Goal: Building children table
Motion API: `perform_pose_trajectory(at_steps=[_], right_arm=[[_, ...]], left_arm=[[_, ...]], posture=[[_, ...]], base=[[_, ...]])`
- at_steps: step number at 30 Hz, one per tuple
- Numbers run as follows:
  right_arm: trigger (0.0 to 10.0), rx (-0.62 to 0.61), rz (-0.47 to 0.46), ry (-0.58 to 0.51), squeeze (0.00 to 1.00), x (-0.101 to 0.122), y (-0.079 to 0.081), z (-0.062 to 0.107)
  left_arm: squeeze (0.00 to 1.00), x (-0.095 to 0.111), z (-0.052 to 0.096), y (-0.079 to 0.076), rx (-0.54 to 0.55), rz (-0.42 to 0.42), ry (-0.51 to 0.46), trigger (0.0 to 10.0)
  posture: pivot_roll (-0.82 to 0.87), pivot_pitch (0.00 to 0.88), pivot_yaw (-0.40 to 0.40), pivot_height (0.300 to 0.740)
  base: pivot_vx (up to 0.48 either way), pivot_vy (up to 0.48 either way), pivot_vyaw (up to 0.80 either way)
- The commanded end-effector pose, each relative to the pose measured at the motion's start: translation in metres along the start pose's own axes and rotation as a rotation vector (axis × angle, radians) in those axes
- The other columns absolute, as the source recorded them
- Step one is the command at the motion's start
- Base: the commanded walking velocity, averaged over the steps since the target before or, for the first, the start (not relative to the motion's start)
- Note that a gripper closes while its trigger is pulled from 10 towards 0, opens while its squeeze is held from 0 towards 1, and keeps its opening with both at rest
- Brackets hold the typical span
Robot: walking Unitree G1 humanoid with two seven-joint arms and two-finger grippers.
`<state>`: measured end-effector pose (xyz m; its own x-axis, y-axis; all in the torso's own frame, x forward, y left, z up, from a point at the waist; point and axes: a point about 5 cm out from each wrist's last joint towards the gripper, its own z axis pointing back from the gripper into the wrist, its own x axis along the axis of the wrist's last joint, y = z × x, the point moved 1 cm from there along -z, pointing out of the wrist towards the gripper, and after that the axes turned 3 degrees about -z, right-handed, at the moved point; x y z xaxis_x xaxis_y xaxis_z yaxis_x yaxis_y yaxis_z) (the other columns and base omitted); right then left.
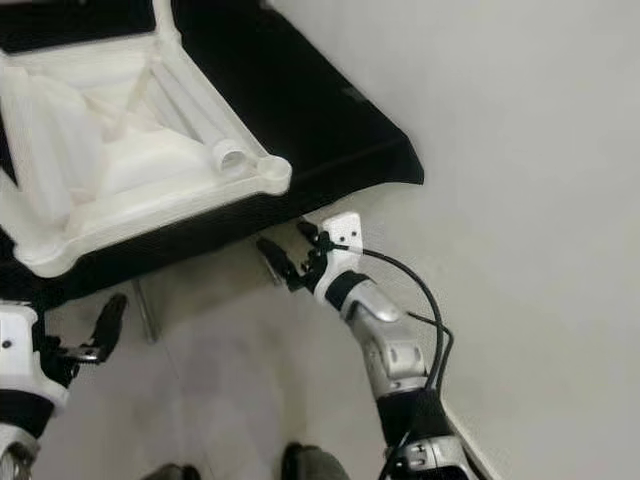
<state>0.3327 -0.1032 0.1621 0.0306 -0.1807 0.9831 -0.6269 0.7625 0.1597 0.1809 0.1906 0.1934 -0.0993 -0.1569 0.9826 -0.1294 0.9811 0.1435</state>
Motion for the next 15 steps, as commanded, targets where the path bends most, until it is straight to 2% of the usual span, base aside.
perform_pose_trajectory(at_steps=[1, 8, 15], right_arm=[[10.0, 0.044, -0.027, 0.013, 0.0, -0.001, 0.006, -0.001], [10.0, 0.103, -0.067, 0.037, 0.0, -0.002, 0.012, 0.0], [10.0, 0.131, -0.094, 0.054, 0.0, -0.002, 0.015, 0.003]], left_arm=[[0.0, -0.008, 0.001, 0.0, -0.016, 0.008, 0.032, 10.0], [0.0, -0.01, -0.002, -0.003, -0.061, 0.008, 0.033, 10.0], [0.0, -0.012, -0.004, -0.011, -0.158, 0.046, 0.037, 10.0]], posture=[[-0.1, 0.109, -0.096, 0.74], [-0.09, 0.1, -0.092, 0.74], [-0.09, 0.087, -0.088, 0.74]], base=[[0.0, 0.0, 0.8], [0.0, 0.0, 0.8], [0.0, 0.0, 0.8]])
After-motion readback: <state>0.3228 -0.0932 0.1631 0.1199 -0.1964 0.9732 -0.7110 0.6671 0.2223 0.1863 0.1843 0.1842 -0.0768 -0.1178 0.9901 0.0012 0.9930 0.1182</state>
